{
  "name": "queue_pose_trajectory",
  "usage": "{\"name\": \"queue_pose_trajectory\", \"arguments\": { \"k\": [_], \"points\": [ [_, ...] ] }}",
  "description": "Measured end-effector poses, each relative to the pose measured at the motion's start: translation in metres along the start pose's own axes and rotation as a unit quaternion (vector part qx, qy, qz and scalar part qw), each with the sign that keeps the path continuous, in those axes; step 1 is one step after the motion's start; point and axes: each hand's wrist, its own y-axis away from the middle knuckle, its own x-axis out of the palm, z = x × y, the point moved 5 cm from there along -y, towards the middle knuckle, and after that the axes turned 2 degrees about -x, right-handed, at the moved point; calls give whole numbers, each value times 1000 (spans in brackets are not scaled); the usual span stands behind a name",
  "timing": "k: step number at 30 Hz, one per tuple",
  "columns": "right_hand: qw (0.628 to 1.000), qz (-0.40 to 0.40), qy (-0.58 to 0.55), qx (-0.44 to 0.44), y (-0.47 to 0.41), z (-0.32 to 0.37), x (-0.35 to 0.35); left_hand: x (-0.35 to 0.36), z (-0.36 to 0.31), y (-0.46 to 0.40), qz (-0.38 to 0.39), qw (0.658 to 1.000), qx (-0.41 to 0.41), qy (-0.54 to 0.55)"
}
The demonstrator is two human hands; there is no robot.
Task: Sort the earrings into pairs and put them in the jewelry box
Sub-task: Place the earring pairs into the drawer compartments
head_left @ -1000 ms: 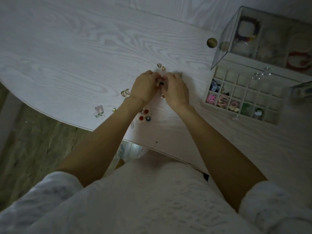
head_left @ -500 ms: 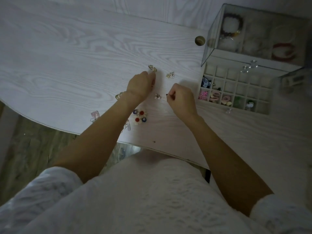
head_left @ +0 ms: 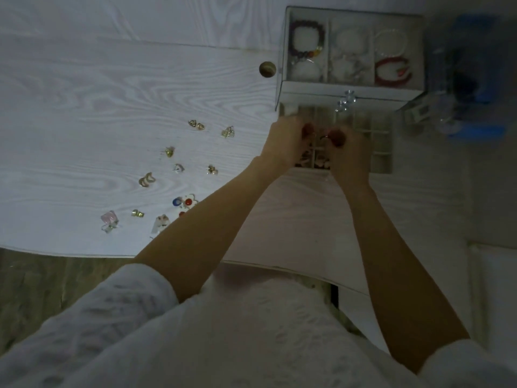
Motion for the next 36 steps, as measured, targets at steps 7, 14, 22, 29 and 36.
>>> {"name": "queue_pose_trajectory", "arguments": {
  "k": [7, 14, 22, 29, 36],
  "points": [
    [1000, 6, 6, 25, -10, -20, -1, 22, -7, -19, 15, 999, 10, -51],
    [1000, 19, -18, -6, -9, -22, -3, 16, -7, -9, 37, 989, 85, -114],
    [991, 33, 7, -127, 38, 22, -5, -59, 46, 76, -122, 992, 32, 21],
    [964, 187, 15, -188, 74, 68, 78, -85, 134, 135, -118, 984, -121, -50],
    [935, 264, 93, -218, 66, 88, 145, -69, 153, 118, -78, 984, -141, -75]
  ]
}}
